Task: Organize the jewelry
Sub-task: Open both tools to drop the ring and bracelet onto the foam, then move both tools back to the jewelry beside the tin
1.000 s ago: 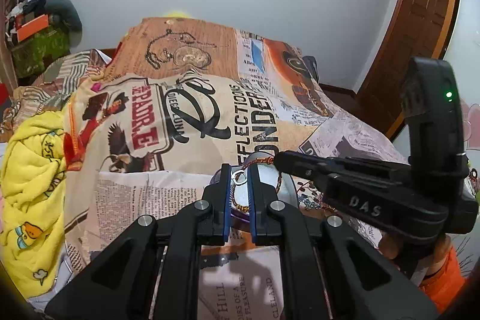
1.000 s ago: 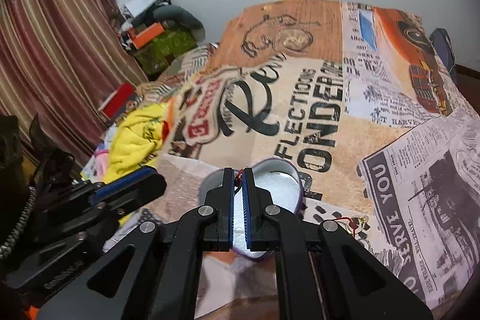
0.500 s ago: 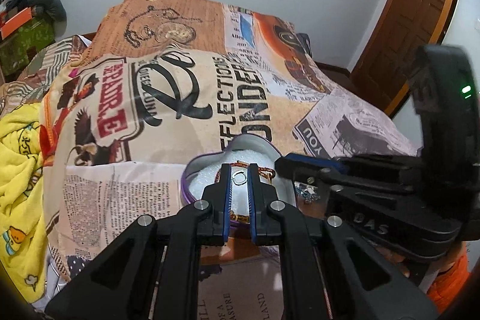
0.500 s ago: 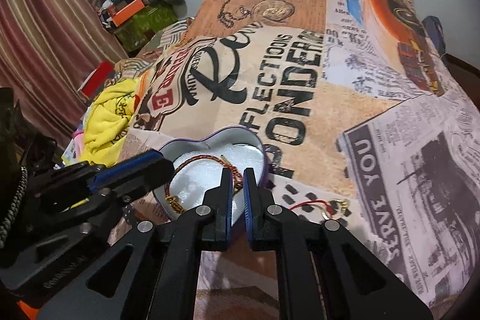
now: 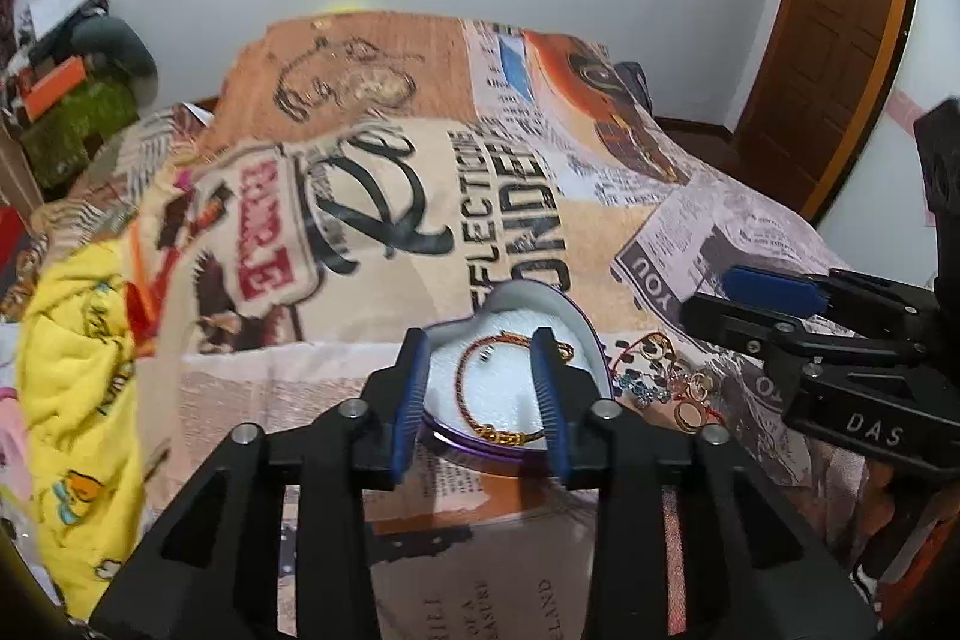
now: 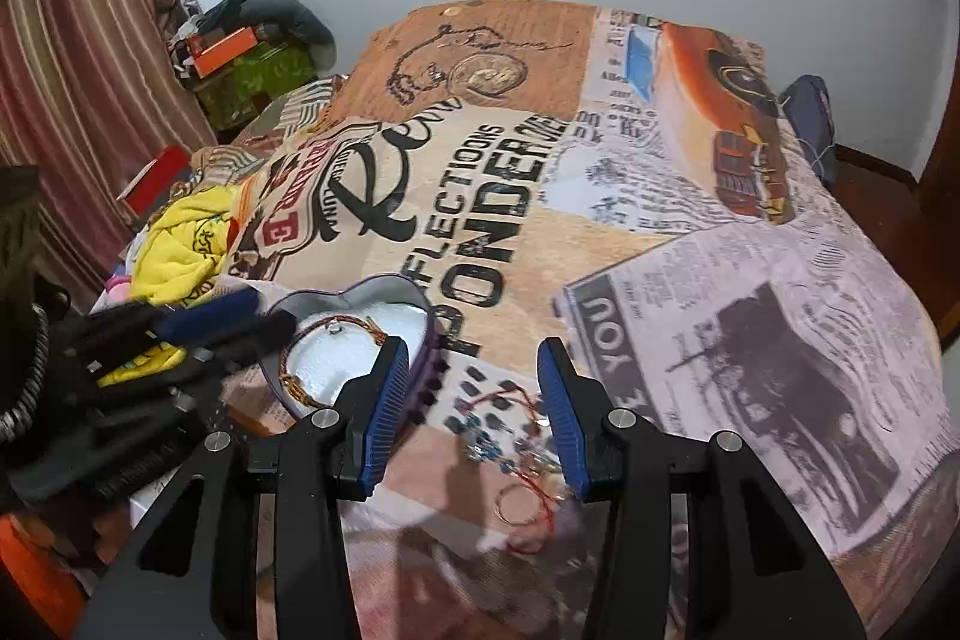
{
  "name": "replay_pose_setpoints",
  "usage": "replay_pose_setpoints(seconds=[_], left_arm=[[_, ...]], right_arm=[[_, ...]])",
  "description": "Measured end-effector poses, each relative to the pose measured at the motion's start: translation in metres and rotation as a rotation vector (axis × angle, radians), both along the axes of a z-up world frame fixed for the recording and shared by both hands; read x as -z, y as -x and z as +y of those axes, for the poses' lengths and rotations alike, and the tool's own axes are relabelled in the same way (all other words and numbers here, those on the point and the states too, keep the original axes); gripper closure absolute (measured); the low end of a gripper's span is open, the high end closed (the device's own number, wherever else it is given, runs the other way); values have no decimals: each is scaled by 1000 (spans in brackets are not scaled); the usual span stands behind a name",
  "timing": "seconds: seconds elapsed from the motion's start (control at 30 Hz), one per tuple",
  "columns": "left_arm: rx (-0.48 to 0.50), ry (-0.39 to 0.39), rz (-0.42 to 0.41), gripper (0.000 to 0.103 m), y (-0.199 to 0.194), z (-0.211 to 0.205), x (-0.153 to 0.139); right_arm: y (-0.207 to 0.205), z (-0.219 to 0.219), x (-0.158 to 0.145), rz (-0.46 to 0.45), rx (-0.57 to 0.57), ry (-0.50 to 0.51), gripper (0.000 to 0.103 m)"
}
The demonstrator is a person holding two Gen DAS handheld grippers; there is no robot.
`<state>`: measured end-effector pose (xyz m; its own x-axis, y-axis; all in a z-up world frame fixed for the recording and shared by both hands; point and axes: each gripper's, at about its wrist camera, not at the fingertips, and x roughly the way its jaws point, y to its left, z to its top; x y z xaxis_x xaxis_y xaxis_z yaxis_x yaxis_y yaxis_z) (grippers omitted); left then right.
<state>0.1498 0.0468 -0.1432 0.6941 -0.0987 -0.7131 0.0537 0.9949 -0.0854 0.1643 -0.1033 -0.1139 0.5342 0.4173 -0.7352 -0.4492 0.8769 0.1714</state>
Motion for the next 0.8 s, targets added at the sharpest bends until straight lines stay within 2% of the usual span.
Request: replay_pose_setpoints(seconds=[0.17, 0.3, 0.6, 0.8], left_arm=[[-5, -21, -19, 60, 10, -2, -12], [7, -16, -5, 59, 17, -10, -13], [76, 53, 84, 59, 22, -41, 7], [104, 100, 143, 59, 19, -56, 22]], right_arm=[[4, -15, -2, -13, 31, 20, 62], [9, -30, -1, -14, 55, 30, 62], [21, -63, 12, 20, 102, 68, 62], [24, -73, 24, 64, 93, 75, 62]])
